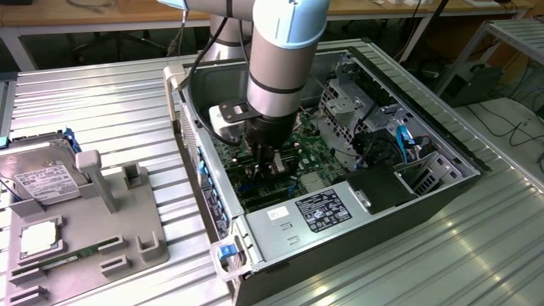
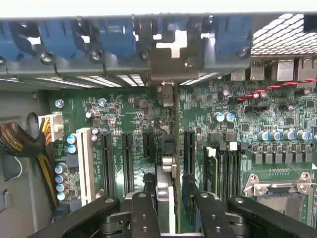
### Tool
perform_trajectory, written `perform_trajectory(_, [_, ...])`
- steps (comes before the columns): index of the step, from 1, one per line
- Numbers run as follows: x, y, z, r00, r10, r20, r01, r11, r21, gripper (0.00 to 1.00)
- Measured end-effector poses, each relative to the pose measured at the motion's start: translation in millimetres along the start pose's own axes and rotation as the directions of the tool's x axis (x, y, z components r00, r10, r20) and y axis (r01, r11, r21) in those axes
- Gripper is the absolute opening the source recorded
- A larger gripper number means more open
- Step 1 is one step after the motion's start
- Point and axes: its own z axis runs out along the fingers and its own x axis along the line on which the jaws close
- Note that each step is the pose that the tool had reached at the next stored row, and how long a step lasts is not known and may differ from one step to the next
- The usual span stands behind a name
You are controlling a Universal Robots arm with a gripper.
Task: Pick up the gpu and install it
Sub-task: 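Insert the gpu into the slot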
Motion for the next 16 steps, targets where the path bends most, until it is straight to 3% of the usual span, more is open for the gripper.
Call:
perform_trajectory(1, [0.0,-0.5,0.0,1.0,0.0,-0.0001,0.0,1.0,-0.0032,0.35])
perform_trajectory(13, [-0.1,-0.5,-2.8,1.0,0.0,0.0,0.0,1.0,-0.0053,0.35])
perform_trajectory(16, [-0.1,-0.5,-2.8,1.0,0.0,-0.0001,0.0,1.0,-0.0053,0.3])
